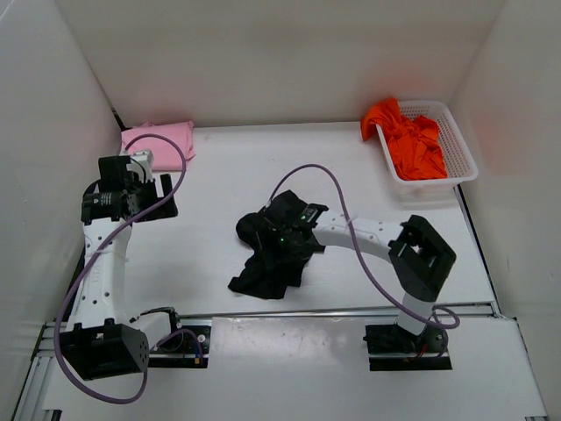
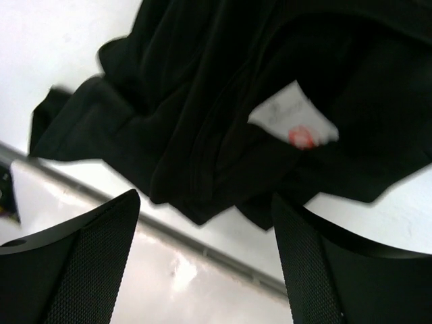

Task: Fold and stack the t-shirts
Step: Flatten out the tshirt

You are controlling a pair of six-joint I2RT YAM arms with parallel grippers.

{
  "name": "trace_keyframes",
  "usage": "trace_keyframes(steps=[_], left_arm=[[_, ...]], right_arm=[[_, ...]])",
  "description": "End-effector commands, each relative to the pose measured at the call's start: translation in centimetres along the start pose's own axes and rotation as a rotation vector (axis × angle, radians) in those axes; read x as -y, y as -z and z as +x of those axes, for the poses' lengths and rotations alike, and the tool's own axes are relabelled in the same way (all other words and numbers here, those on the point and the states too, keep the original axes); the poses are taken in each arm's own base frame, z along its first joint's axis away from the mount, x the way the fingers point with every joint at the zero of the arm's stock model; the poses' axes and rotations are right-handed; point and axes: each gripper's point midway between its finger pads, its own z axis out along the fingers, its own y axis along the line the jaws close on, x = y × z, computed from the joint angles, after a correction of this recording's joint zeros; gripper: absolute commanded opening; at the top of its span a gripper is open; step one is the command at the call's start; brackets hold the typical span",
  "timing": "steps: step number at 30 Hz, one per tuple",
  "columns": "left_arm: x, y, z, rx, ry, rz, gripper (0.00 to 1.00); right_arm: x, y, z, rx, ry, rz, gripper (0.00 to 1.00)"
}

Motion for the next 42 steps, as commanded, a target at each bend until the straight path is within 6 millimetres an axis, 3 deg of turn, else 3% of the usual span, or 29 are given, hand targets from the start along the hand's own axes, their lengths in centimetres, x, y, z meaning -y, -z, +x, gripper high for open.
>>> trace_keyframes(steps=[1,2,5,7,8,9,12,13,15,16,18,19,21,22,23,24,26,27,29,32,37,38,42], left_arm=[[0.9,0.5,0.1,0.021,-0.004,0.047,1.0],[0.9,0.5,0.1,0.021,-0.004,0.047,1.0],[0.9,0.3,0.6,0.003,-0.002,0.047,1.0],[0.9,0.3,0.6,0.003,-0.002,0.047,1.0],[0.9,0.4,0.9,0.003,-0.002,0.047,1.0],[0.9,0.4,0.9,0.003,-0.002,0.047,1.0],[0.9,0.4,0.9,0.003,-0.002,0.047,1.0],[0.9,0.4,1.1,-0.007,0.0,0.047,1.0],[0.9,0.2,1.2,-0.017,0.001,0.047,1.0],[0.9,0.2,1.2,-0.017,0.001,0.047,1.0],[0.9,0.2,1.2,-0.017,0.001,0.047,1.0],[1.1,-0.1,1.3,-0.028,-0.005,0.052,1.0],[1.2,-0.4,1.4,-0.042,-0.003,0.062,1.0],[1.2,-0.4,1.4,-0.042,-0.003,0.062,1.0],[1.5,-0.4,1.1,-0.042,-0.003,0.075,1.0],[1.7,-0.4,1.1,-0.042,-0.002,0.088,1.0],[1.8,-0.6,1.2,-0.051,-0.001,0.097,1.0],[1.8,-0.6,1.2,-0.051,-0.001,0.097,1.0],[2.0,-0.8,1.3,-0.061,-0.007,0.102,1.0],[2.0,-0.8,1.6,-0.084,-0.003,0.102,1.0],[2.7,-0.8,2.2,-0.104,-0.007,0.132,1.0],[3.1,-0.9,2.9,-0.117,-0.012,0.148,1.0],[5.9,-1.2,4.8,-0.195,-0.047,0.26,1.0]], right_arm=[[-1.3,-1.0,-1.3,0.025,-0.022,-0.051,0.82],[-1.5,-1.7,-1.3,0.006,-0.023,-0.057,0.79],[-1.6,-2.9,-1.4,-0.014,-0.025,-0.056,0.51],[-1.1,-3.1,-1.3,-0.03,-0.048,-0.039,0.16],[-1.0,-3.0,-1.1,-0.038,-0.062,-0.034,0.03],[-0.3,-3.0,-1.0,-0.042,-0.074,-0.025,0.0],[1.9,-1.0,-0.8,-0.003,-0.11,-0.001,0.0],[2.5,1.6,-1.7,0.052,-0.134,-0.021,0.0],[4.1,4.3,-1.7,0.109,-0.166,-0.011,0.0],[5.2,8.1,-2.7,0.201,-0.169,-0.012,0.0],[7.0,11.6,-3.0,0.282,-0.171,0.013,0.0],[8.6,14.9,-3.4,0.363,-0.199,0.034,0.0],[12.2,17.6,-3.4,0.462,-0.225,0.098,0.0],[13.7,17.7,-2.7,0.46,-0.232,0.127,0.02],[15.3,17.5,-1.9,0.447,-0.228,0.164,0.17],[18.2,17.3,-1.5,0.441,-0.299,0.219,0.35],[21.6,15.8,0.5,0.369,-0.364,0.288,0.81],[24.2,15.5,0.8,0.343,-0.458,0.332,0.87],[26.8,14.7,1.7,0.295,-0.61,0.338,0.92],[27.6,14.4,1.3,0.329,-0.747,0.263,0.93],[24.8,11.9,3.7,0.267,-0.809,0.186,0.9],[23.3,10.7,5.0,0.226,-0.787,0.166,0.89],[19.6,8.3,6.9,0.157,-0.719,0.118,0.79]])
